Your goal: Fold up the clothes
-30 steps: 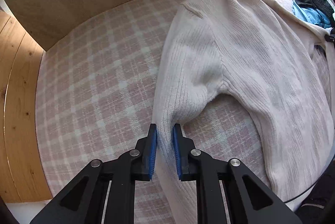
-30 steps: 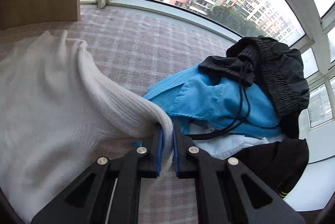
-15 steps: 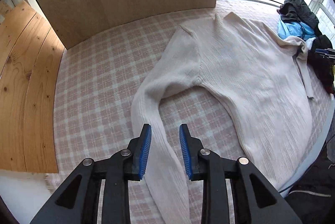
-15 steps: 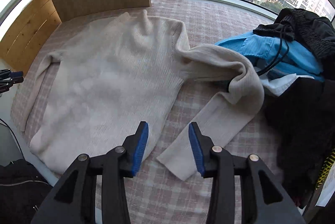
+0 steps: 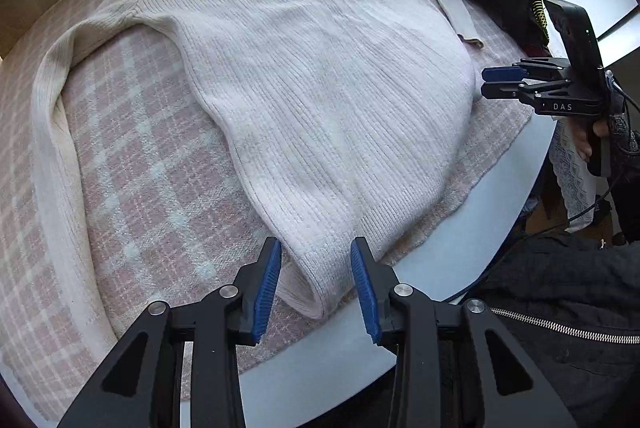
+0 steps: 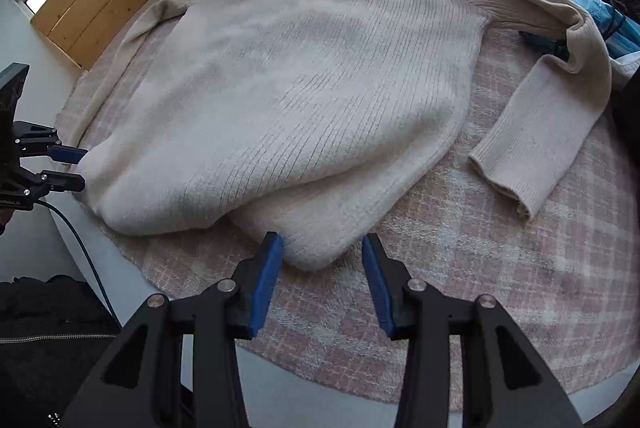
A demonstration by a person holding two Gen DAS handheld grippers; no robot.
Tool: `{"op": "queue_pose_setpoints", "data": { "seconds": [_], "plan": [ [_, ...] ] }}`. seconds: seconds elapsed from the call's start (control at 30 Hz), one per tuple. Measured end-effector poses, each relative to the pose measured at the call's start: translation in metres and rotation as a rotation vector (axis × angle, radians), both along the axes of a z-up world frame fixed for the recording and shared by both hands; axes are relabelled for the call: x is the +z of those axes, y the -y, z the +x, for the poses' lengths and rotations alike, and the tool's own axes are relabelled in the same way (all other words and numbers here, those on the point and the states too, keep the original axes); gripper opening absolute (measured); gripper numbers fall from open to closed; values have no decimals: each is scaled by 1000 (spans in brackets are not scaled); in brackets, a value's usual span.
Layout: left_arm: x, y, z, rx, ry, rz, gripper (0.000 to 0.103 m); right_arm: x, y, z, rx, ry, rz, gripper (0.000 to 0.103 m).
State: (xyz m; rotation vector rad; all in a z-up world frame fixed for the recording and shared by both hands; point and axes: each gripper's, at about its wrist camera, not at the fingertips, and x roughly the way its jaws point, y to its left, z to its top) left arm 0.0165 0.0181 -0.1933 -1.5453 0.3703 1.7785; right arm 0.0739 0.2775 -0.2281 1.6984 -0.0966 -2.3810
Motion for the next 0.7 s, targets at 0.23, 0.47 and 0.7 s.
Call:
{"op": "queue_pose_setpoints", "data": {
  "seconds": [0.23, 0.47, 0.7],
  "plan": [
    [-12, -3, -4, 10, 26, -36, 39, -5, 21, 1, 79, -22, 26, 21],
    [-4, 0, -9, -1, 56, 20, 7, 57, -8, 15, 42, -80, -72, 11],
    [18, 18, -11, 23, 9, 11, 7, 149, -90, 48, -118, -127, -241, 6]
  ]
}}
